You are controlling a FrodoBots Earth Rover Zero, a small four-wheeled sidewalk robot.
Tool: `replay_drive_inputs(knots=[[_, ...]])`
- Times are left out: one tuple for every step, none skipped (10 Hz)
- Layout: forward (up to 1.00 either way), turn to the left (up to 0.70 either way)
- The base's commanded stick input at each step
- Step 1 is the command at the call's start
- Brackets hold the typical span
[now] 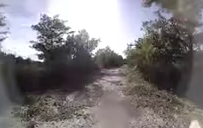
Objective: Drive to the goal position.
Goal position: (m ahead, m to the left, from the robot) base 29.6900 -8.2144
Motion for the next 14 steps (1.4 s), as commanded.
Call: replay_drive_inputs(knots=[[0.85,0.00],[0.85,0.00],[0.85,0.00],[0.85,0.00],[0.85,0.00],[0.85,0.00],[0.85,0.00],[0.85,0.00],[0.85,0.00],[0.85,-0.08],[0.85,-0.25],[0.85,-0.34],[0.85,-0.34],[0.85,-0.34]])
